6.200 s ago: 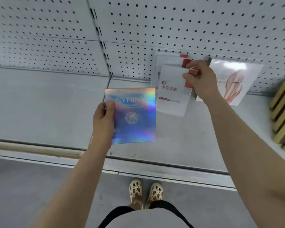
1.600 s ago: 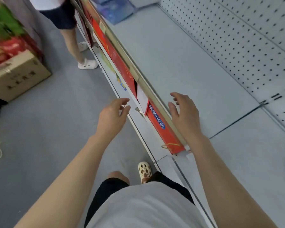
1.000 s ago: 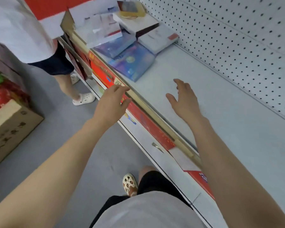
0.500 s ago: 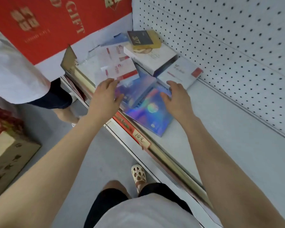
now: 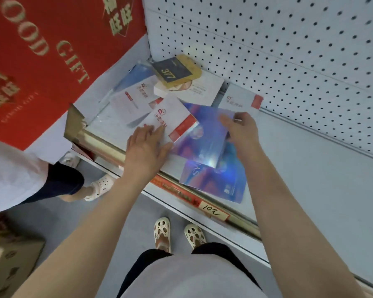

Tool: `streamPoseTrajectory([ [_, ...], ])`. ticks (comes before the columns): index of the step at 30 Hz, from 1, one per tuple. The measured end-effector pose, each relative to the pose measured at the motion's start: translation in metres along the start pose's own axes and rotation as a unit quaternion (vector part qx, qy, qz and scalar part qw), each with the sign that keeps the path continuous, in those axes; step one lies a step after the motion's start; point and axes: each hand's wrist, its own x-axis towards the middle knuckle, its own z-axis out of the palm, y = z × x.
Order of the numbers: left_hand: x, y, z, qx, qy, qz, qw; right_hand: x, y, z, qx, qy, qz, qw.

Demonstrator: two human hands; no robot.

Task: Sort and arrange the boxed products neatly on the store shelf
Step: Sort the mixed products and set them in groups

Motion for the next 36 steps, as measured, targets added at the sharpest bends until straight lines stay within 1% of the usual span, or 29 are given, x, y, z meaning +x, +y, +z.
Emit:
streamPoseTrajectory([
  [1,0.001,0.004,0.001,-0.019,0.0,0.026,0.999,-0.001,-0.003,-0.008,0.035,0.036,0.0,0.999],
  [3,0.003,0.012,0.002,-0.062,-0.016,0.057,0.996,-0.004,-0.005,-0.024,0.07,0.099,-0.007,0.993],
  [5,0.01,0.018,0.003,-0.09,-0.042,0.07,0.993,-0.008,-0.002,-0.039,0.114,0.136,0.001,0.984],
  [6,0.015,0.02,0.003,-0.092,-0.049,0.072,0.992,-0.011,0.002,-0.046,0.134,0.141,0.011,0.981],
  [8,0.029,0.019,0.005,-0.081,-0.068,0.052,0.993,-0.019,0.008,-0.057,0.153,0.135,0.027,0.979],
  [10,0.044,0.017,0.005,-0.085,-0.119,0.015,0.989,-0.028,0.015,-0.065,0.167,0.137,0.022,0.976],
  [12,0.054,0.014,0.007,-0.088,-0.174,0.008,0.981,-0.036,0.022,-0.069,0.186,0.17,0.007,0.968],
  [13,0.057,0.013,0.01,-0.085,-0.19,0.007,0.978,-0.04,0.026,-0.069,0.2,0.191,-0.001,0.961],
  [16,0.062,0.014,0.015,-0.105,-0.196,-0.02,0.975,-0.048,0.034,-0.069,0.216,0.239,-0.02,0.946],
  [18,0.064,0.014,0.016,-0.125,-0.167,-0.02,0.978,-0.052,0.038,-0.072,0.213,0.255,-0.017,0.943],
  [21,0.068,0.012,0.01,-0.199,-0.105,-0.022,0.974,-0.056,0.038,-0.082,0.159,0.241,-0.023,0.957],
  [22,0.068,0.012,0.008,-0.228,-0.097,-0.021,0.969,-0.057,0.036,-0.087,0.126,0.219,-0.024,0.967],
  [24,0.067,0.015,0.005,-0.259,-0.088,-0.015,0.962,-0.058,0.03,-0.098,0.054,0.147,-0.019,0.988],
  [26,0.066,0.019,0.003,-0.274,-0.095,-0.018,0.957,-0.056,0.02,-0.103,-0.012,0.08,-0.01,0.997],
  [27,0.065,0.021,0.003,-0.283,-0.102,-0.021,0.953,-0.054,0.016,-0.102,-0.039,0.068,0.001,0.997],
  [29,0.063,0.023,0.003,-0.301,-0.111,-0.021,0.947,-0.048,0.008,-0.095,-0.084,0.077,0.021,0.993],
  [31,0.061,0.024,0.003,-0.315,-0.113,-0.009,0.942,-0.045,0.005,-0.088,-0.112,0.089,0.018,0.99],
  [33,0.058,0.024,0.002,-0.337,-0.105,-0.005,0.936,-0.048,0.007,-0.083,-0.097,0.102,0.003,0.99],
  [36,0.055,0.027,-0.001,-0.39,-0.067,-0.025,0.918,-0.064,0.017,-0.084,-0.057,0.15,-0.019,0.987],
])
